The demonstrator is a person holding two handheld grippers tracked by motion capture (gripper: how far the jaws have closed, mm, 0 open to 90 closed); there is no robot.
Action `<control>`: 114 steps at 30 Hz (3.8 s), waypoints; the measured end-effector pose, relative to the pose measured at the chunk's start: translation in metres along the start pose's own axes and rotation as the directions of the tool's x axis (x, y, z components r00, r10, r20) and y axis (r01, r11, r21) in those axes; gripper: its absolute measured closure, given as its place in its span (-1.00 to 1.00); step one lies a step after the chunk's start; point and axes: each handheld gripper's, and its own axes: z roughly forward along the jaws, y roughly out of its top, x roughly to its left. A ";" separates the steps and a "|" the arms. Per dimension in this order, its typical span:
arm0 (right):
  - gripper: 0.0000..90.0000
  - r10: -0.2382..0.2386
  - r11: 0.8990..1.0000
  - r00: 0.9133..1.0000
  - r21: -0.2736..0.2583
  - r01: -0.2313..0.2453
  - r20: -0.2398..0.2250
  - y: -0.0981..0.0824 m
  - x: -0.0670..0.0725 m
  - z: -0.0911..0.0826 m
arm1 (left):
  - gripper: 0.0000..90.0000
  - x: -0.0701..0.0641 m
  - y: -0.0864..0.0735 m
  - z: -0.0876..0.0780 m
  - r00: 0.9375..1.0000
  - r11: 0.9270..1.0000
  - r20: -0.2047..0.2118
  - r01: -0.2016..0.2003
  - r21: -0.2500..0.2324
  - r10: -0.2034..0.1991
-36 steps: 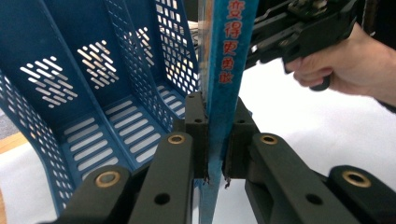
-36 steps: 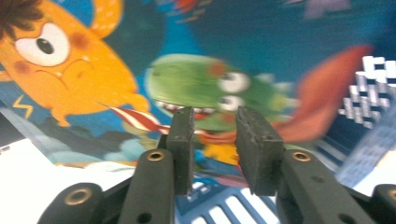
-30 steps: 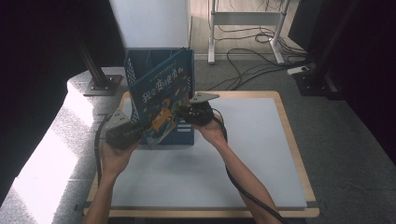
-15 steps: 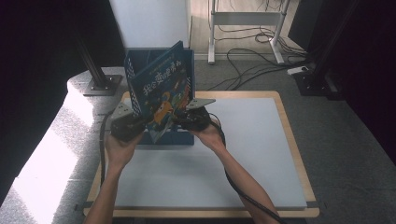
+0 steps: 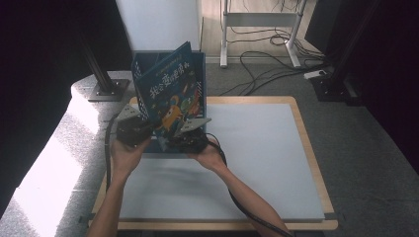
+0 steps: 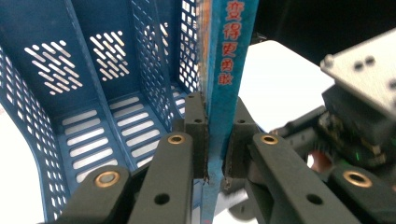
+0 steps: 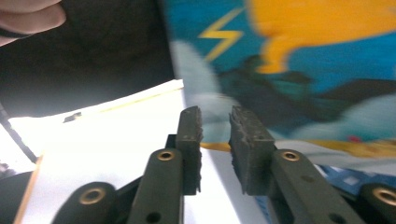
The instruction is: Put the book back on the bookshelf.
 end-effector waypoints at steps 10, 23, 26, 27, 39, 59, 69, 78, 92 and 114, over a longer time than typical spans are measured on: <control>0.69 -0.006 0.999 1.000 -0.042 0.005 -0.015 0.004 0.015 0.007 | 0.84 -0.003 0.002 0.001 0.999 1.000 -0.022 0.027 -0.002 -0.027; 0.77 -0.082 0.997 0.997 -0.015 0.082 0.016 0.006 0.028 0.017 | 0.83 -0.008 0.002 0.001 0.999 0.999 -0.032 0.036 -0.002 -0.036; 0.87 -0.073 0.997 0.997 -0.018 0.074 0.033 0.003 0.028 0.018 | 0.84 -0.011 0.003 0.002 0.998 0.999 -0.045 0.041 -0.012 -0.041; 0.88 -0.077 0.997 0.996 -0.017 0.078 0.041 0.002 0.028 0.018 | 0.84 -0.012 0.004 0.003 0.997 0.999 -0.056 0.047 -0.018 -0.048; 0.97 -0.073 0.997 0.986 0.012 0.072 0.153 0.002 0.022 0.012 | 0.85 -0.021 0.008 0.021 0.994 0.997 -0.087 0.071 -0.035 -0.074; 0.97 -0.057 0.998 0.973 0.019 0.055 0.224 -0.004 -0.005 -0.002 | 0.85 -0.034 0.018 0.052 0.986 0.992 -0.123 0.104 -0.067 -0.111; 0.98 -0.049 0.999 0.974 0.003 0.050 0.221 0.000 -0.011 -0.007 | 0.85 -0.041 0.025 0.056 0.984 0.993 -0.149 0.089 -0.082 -0.100; 0.97 -0.063 0.998 0.968 0.011 0.062 0.242 0.000 -0.012 -0.007 | 0.86 -0.045 0.023 0.059 0.975 0.989 -0.188 0.096 -0.109 -0.115; 0.97 -0.012 1.000 0.973 -0.001 0.012 0.229 -0.008 -0.025 -0.008 | 0.85 -0.047 0.019 0.072 0.977 0.992 -0.189 0.079 -0.101 -0.097; 0.86 0.026 1.000 0.981 0.003 -0.027 0.190 -0.025 -0.025 -0.005 | 0.85 -0.038 -0.012 0.098 0.977 0.993 -0.182 0.115 -0.008 -0.115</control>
